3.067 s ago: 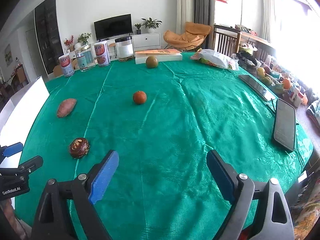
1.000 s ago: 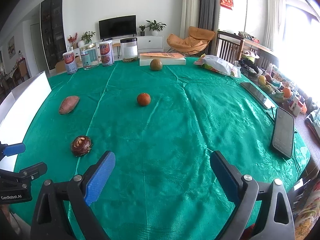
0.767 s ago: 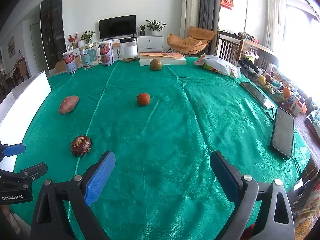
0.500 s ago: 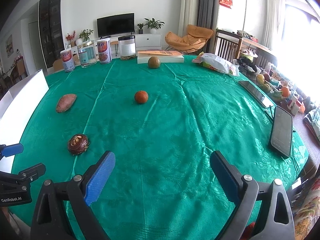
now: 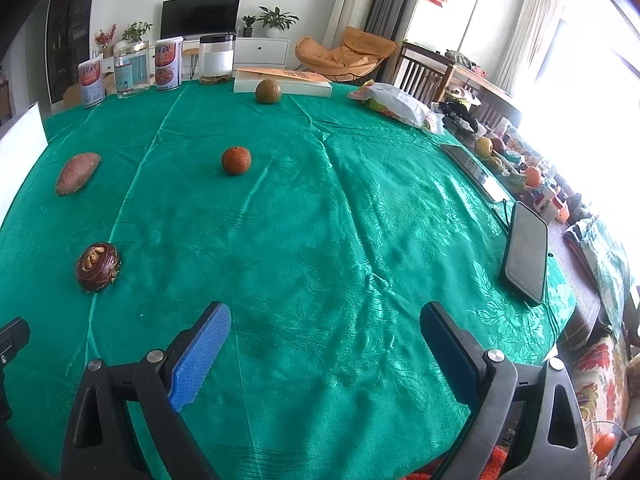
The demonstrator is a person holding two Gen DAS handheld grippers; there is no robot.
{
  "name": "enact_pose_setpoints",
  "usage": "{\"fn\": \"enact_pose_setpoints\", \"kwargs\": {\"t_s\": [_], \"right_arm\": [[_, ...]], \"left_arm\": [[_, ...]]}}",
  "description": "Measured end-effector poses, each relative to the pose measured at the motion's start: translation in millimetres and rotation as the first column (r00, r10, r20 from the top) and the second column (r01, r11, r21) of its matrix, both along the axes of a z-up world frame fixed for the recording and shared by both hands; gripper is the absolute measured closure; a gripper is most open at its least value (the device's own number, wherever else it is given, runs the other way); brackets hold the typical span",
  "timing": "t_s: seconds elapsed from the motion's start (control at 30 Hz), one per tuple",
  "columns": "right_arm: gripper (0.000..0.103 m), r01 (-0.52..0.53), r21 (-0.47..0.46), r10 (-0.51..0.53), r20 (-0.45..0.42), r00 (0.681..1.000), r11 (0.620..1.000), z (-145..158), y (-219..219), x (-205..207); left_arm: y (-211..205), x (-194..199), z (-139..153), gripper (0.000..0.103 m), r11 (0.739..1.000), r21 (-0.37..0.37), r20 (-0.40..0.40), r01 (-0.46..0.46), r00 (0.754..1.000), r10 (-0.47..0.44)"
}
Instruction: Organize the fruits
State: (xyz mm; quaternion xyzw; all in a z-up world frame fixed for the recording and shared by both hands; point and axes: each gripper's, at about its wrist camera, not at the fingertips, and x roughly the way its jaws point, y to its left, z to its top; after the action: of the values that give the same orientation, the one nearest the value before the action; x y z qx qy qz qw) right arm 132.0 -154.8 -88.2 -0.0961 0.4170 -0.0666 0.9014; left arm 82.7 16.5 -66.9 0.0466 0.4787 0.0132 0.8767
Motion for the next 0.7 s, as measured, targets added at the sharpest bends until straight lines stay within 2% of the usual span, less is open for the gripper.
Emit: {"fn": "enact_pose_setpoints", "kwargs": {"t_s": [0.27,0.5,0.57,0.63,0.7], "right_arm": [[0.008,0.030,-0.019,-0.030,-0.009,1.000,0.999,-1,-2,3],[0.008,0.098,0.206,-0.095,-0.022,0.995,0.974,4,-42,2],[0.008,0.106,0.238,-0.108,-0.006,0.994,0.965,10,-49,-3],[0.008,0.111,0.228,-0.119,0.021,0.993,0.967,20,-52,-11],[0.008,0.121,0.171,-0.133,0.060,0.989,0.978,31,-52,-19]], "left_arm": [[-3,-2,3,0.015,1.000,0.011,0.005,0.007,1.000,-0.007],[-2,-4,8,0.015,1.000,0.018,0.014,0.005,1.000,-0.005],[-1,-5,9,0.015,1.000,0.024,0.014,0.003,1.000,-0.004],[-1,-5,9,0.015,1.000,0.030,0.014,0.000,1.000,0.000],[-1,-5,10,0.015,0.999,0.036,0.013,-0.003,1.000,0.003]]}}
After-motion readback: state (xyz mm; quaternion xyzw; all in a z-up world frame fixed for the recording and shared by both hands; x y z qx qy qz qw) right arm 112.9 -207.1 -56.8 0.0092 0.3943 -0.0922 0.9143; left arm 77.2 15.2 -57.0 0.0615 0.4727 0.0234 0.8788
